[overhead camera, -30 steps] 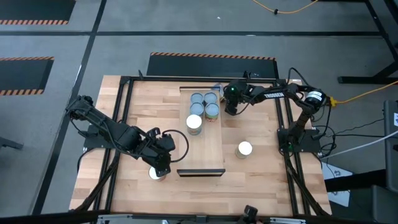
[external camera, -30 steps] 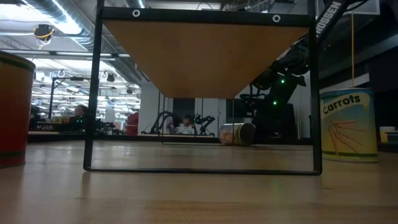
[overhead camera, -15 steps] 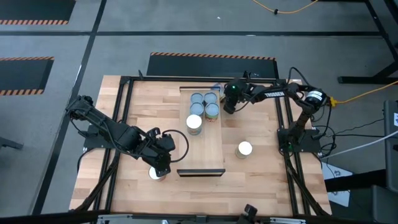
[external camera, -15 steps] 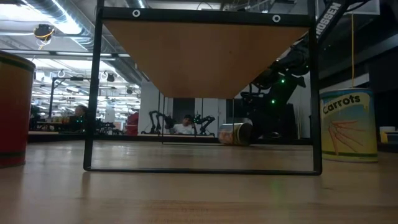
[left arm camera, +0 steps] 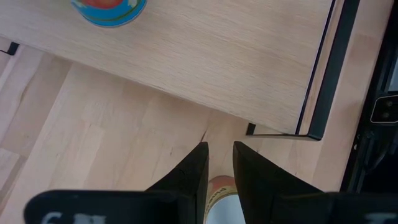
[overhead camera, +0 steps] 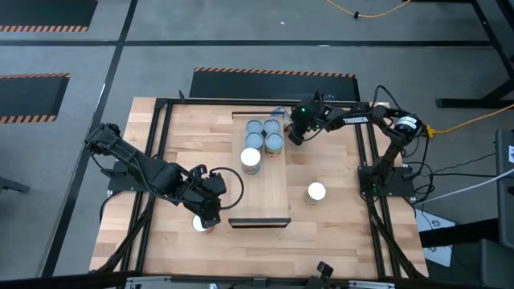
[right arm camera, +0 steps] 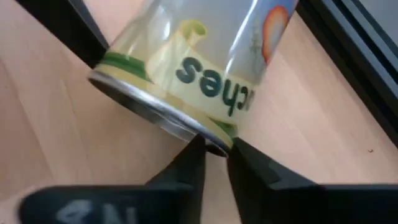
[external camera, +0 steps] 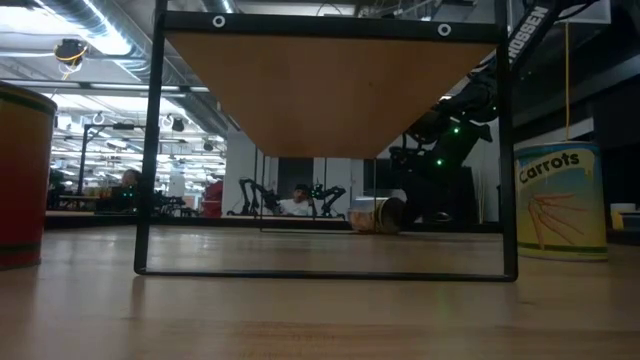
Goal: Pick and place cans onto a shelf
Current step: Put the canned peaches on the shelf
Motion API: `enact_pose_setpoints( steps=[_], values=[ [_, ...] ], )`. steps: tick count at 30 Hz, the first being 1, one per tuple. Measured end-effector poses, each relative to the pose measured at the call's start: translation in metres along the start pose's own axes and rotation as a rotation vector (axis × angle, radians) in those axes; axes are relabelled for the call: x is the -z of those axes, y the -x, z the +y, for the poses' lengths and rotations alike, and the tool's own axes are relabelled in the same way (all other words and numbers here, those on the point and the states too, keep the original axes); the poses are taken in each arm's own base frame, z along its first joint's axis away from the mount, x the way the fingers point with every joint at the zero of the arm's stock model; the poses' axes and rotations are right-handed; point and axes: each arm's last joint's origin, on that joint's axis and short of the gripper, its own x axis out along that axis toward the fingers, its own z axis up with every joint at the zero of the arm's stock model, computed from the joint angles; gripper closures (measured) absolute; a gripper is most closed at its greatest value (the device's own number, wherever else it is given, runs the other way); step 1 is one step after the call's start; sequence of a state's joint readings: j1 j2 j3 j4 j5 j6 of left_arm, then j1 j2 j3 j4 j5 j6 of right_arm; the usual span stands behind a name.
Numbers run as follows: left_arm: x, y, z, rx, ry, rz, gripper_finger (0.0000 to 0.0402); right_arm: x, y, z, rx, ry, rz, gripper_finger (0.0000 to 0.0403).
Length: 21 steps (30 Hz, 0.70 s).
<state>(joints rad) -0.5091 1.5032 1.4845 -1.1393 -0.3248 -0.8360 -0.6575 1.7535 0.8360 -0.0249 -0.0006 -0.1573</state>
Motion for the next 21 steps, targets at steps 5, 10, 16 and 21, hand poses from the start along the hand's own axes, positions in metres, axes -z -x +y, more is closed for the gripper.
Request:
enact_pose_setpoints(
  steps=[5, 10, 16, 21],
  values=[
    [0.0001, 0.0, -0.0001, 0.0, 0.0, 0.0, 0.0335, -0.0019, 0.0005, -0.0005, 0.002, -0.001, -0.017, 0.0392],
    [0.0, 0.0, 0.0, 0.0, 0.001, 0.0, 0.0335, -0.0022, 0.0005, -0.0004, 0.001, -0.001, -0.021, 0.0389],
    [0.0, 0.0, 0.0, 0.0, 0.001, 0.0, 0.0335, -0.0022, 0.0005, -0.0003, 0.001, 0.001, -0.02, 0.0396],
    [0.0001, 0.0, -0.0001, 0.0, 0.001, 0.0, 0.0335, -0.0012, 0.0032, -0.0002, 0.001, 0.004, -0.003, 0.0397]
  ],
)
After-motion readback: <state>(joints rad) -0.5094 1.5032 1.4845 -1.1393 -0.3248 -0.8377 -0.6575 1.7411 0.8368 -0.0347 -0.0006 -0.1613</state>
